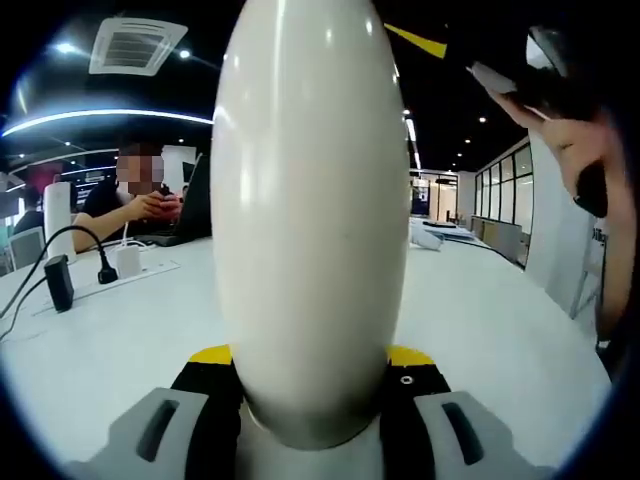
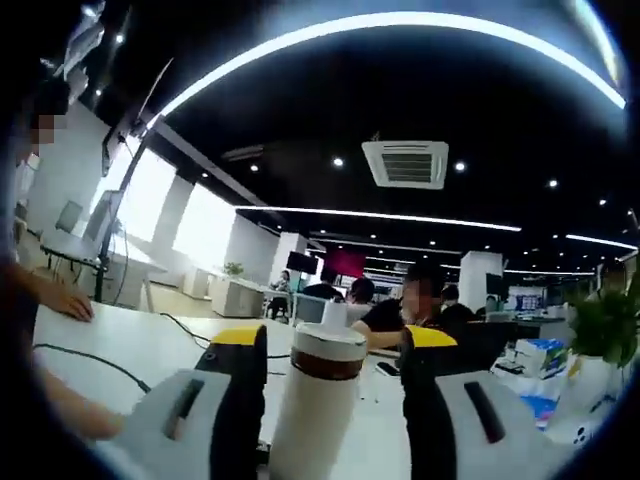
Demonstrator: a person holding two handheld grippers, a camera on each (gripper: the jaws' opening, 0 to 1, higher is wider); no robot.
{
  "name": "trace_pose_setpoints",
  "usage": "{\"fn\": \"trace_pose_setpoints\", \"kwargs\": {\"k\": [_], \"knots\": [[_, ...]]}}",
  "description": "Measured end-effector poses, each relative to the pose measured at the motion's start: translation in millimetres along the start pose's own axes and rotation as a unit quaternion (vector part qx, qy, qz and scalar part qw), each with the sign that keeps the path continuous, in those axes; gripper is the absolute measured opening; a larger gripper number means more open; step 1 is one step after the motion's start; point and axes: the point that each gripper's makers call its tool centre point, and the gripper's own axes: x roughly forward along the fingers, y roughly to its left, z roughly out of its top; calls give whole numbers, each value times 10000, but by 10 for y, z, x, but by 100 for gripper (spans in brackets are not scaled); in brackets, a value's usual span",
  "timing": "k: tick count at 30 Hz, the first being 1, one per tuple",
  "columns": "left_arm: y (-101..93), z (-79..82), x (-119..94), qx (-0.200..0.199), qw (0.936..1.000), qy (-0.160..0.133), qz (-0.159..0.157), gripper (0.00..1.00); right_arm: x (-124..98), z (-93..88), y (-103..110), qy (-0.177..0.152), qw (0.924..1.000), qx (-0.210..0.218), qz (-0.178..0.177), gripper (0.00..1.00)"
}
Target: Grasp the water cup twist off the cup lid place the cup lid on the table
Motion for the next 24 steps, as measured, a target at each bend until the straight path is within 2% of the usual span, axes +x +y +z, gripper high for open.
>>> {"fn": "trace_pose_setpoints", "kwargs": {"k": [1,6,10,13,15,17,19,24], "knots": [[0,0,-1,0,10000,0,1,55,22,-14,1,7,9999,136,-36,51],[8,1,-4,-2,10000,1,2,55,150,-110,48,135,9998,114,-50,52],[13,3,-5,-2,10000,2,1,55,233,-122,79,181,9997,148,121,48],[21,4,-5,-5,10000,2,7,55,261,-167,18,244,9994,181,170,45],[30,5,-4,-6,10000,4,7,55,275,-155,-21,227,9991,201,288,39],[30,3,-4,-11,10000,11,6,55,293,-118,7,208,9976,256,616,38],[31,2,-1,-10,10000,11,4,55,297,-95,33,172,9958,126,895,37],[32,1,7,-9,10000,11,1,55,286,-97,13,153,9907,212,1335,34]]}}
